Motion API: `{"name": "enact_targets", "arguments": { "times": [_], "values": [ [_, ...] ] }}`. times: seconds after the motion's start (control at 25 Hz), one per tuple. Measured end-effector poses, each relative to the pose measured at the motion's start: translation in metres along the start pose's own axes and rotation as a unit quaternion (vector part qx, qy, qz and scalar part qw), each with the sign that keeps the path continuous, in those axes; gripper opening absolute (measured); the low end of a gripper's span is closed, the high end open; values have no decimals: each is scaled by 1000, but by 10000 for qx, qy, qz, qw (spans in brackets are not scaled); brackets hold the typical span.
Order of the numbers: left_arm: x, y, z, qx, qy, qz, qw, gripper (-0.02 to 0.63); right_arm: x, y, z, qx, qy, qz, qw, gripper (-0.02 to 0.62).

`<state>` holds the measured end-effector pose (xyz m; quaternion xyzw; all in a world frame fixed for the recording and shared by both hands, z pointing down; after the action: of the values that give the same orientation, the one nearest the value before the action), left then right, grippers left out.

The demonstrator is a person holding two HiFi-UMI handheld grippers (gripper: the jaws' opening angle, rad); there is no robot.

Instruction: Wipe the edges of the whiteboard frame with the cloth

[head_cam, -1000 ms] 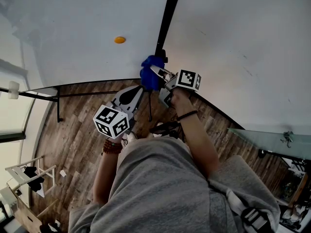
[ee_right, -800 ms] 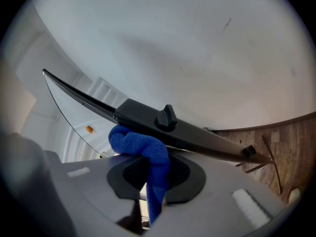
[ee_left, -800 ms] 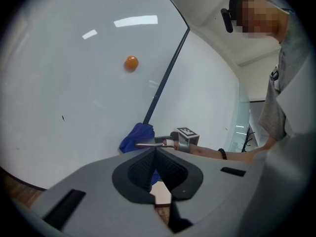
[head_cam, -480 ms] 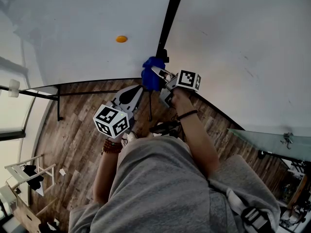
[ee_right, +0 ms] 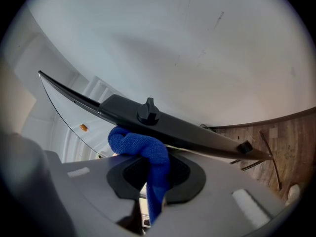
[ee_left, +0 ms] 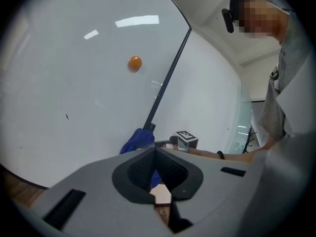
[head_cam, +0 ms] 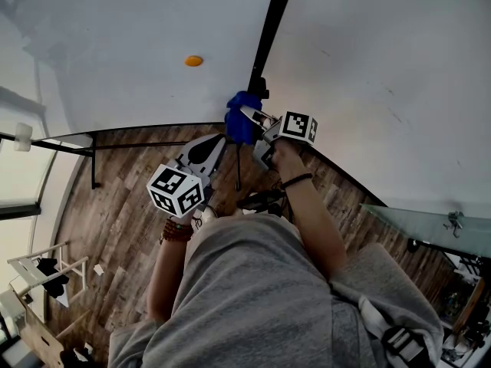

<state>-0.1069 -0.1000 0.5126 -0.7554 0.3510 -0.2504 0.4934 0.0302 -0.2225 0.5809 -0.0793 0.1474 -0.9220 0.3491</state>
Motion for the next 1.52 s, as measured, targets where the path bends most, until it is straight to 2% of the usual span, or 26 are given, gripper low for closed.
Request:
{"name": "enact_targets", "arguments": {
  "times": [1.52],
  "values": [
    [0, 1, -23, -85, 214, -1, 9997, 8, 5, -17, 47, 328, -296, -213, 9988, 61]
  ]
}}
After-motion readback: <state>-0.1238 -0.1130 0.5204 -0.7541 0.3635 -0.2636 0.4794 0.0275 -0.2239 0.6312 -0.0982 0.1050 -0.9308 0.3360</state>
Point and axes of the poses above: the fingertips, and each gripper's own axes: x forward along the fingers, z to its right, y out of its top, the point moved 6 cm from there along -x, backward along the fingers, and after that the axes turned 11 degrees about z, right-handed, at the moved point
